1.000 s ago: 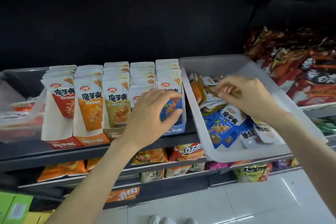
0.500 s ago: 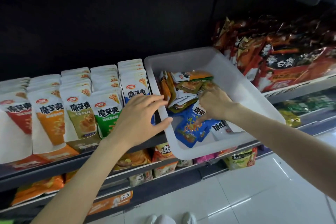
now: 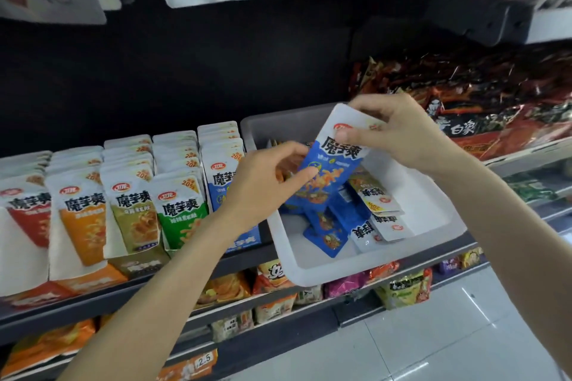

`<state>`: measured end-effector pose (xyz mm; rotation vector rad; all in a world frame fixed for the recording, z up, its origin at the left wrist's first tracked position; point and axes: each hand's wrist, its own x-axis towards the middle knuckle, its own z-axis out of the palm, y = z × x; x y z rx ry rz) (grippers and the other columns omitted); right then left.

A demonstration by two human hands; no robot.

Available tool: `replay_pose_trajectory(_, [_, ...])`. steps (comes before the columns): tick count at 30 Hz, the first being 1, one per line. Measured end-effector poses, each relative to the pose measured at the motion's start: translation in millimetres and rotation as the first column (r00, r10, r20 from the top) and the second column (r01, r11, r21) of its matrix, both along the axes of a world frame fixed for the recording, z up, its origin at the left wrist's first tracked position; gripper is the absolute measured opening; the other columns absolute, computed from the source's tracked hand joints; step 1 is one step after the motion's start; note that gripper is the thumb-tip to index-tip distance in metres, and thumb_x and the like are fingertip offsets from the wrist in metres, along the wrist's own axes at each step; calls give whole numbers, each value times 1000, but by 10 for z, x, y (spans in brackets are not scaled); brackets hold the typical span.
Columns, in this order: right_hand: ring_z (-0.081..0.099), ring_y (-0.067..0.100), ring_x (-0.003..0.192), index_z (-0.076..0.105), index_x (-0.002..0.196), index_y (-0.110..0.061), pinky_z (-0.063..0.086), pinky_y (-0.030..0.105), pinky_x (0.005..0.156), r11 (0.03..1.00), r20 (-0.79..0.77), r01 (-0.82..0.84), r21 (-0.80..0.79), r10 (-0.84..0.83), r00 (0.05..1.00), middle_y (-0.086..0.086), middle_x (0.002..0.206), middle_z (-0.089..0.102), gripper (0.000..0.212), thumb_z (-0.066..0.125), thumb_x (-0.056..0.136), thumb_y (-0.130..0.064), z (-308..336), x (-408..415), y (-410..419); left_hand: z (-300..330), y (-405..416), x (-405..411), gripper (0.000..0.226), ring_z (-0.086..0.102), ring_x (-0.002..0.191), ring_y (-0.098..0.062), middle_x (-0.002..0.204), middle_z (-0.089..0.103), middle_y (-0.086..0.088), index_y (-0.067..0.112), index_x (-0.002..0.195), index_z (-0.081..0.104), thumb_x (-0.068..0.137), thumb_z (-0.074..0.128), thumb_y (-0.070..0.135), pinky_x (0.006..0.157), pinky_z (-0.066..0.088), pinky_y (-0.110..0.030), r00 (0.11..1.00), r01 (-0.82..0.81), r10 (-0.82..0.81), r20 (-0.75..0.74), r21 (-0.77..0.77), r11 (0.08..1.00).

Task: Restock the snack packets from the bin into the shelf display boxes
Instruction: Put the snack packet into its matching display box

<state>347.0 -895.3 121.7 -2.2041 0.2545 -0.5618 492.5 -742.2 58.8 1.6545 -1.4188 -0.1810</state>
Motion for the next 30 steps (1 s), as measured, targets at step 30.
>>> replay_pose_trajectory(30, [52,20,101,55,115,-18,45,34,70,613,-152,-79,-787,-69,986,3,110,53,43,66,82,-44,-674,1562,476,-349,465,873,20,59,95,-23,96,69,2,19,99,67,85,63,32,86,34,-37,615,-547,519,593,-152,823])
